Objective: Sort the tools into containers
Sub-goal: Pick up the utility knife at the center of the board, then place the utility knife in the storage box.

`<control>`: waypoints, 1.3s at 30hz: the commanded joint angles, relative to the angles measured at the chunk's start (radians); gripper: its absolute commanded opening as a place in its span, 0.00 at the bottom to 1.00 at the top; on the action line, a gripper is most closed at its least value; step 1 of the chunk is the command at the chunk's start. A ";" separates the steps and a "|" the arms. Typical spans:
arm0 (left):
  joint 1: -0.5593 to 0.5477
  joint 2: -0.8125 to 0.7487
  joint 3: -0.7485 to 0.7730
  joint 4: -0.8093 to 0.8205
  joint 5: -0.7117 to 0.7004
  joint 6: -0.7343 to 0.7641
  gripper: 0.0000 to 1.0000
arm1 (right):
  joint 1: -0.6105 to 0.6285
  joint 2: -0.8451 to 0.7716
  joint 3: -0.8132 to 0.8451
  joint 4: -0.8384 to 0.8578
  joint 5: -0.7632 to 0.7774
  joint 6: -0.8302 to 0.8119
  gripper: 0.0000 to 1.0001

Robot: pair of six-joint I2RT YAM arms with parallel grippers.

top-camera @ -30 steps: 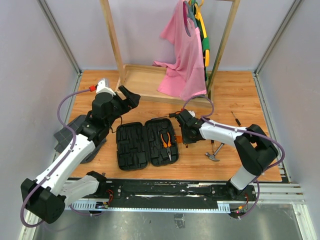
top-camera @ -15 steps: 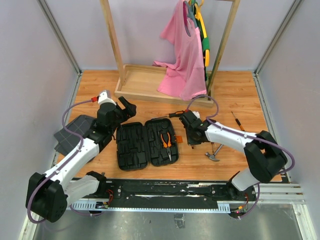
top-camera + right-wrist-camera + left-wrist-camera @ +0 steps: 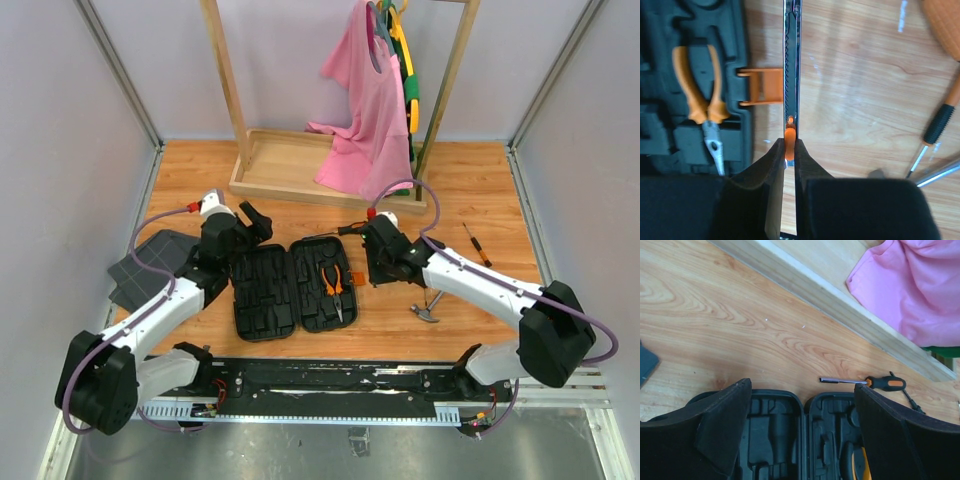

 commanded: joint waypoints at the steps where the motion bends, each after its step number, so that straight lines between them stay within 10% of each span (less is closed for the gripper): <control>1: 0.011 0.046 -0.015 0.052 -0.046 0.001 0.86 | 0.089 0.021 0.093 0.014 -0.003 0.067 0.05; 39: 0.012 0.139 -0.043 0.142 -0.047 -0.002 0.79 | 0.285 0.481 0.367 0.126 -0.165 0.221 0.13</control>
